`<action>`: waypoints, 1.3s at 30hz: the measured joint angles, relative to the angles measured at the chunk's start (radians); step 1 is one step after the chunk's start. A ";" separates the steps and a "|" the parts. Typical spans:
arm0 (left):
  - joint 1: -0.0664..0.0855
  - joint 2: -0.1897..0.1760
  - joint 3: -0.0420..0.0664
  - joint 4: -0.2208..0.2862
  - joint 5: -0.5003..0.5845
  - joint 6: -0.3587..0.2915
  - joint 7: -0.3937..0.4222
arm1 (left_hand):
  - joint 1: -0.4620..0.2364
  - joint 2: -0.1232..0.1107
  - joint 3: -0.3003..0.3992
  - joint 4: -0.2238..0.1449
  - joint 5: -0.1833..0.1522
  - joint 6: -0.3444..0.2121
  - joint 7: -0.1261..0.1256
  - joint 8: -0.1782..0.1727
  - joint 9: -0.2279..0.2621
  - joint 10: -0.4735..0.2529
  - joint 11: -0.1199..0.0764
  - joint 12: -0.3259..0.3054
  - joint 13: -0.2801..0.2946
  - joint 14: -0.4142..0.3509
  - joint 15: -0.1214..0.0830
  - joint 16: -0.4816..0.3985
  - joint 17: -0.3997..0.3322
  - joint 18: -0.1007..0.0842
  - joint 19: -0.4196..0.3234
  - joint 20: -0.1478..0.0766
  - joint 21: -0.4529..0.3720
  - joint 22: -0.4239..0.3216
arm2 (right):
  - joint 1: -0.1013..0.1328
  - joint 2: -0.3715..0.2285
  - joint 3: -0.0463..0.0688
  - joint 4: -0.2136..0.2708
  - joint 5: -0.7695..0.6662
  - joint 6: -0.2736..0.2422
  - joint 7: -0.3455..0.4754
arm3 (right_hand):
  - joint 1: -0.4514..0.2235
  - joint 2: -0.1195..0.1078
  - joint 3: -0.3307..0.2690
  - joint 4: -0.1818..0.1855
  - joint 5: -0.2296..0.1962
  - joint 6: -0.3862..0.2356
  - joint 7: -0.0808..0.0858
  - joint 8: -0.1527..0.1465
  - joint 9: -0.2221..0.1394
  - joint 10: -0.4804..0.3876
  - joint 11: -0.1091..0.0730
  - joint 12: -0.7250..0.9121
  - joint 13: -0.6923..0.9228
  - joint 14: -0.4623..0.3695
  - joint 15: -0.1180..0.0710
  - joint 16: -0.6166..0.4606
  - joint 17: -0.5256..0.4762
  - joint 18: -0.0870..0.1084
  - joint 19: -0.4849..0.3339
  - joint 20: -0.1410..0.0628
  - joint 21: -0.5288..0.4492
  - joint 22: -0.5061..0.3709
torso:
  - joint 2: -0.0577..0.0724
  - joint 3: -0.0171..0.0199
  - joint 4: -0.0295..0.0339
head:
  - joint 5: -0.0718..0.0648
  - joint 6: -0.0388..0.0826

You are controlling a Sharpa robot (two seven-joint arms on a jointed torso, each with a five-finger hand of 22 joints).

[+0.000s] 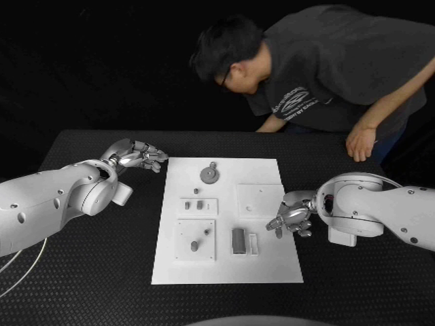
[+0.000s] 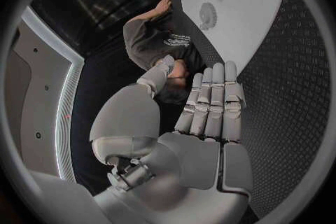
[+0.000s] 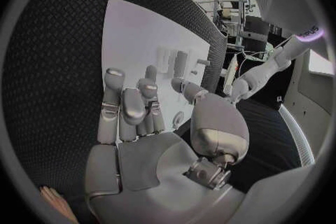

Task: Assemble the parts on the task board

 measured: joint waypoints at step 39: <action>0.000 0.001 0.000 -0.003 0.000 0.000 0.001 | -0.004 -0.004 0.000 0.000 0.000 0.000 0.000 0.000 -0.001 0.000 0.000 0.000 0.000 0.000 0.000 -0.004 0.003 -0.007 0.000 0.000 0.000 0.000 | 0.029 -0.004 0.018 0.020 -0.013 -0.018 0.012 | 0.011 0.021 -0.008 -0.039 0.000 -0.001 -0.002 0.000 0.001 -0.002 0.002 0.000 0.001 0.001 0.002 0.000 0.004 0.000 0.000 0.000 0.004 0.000 | 0.000 0.0004 0.0006 | 0.001 0.003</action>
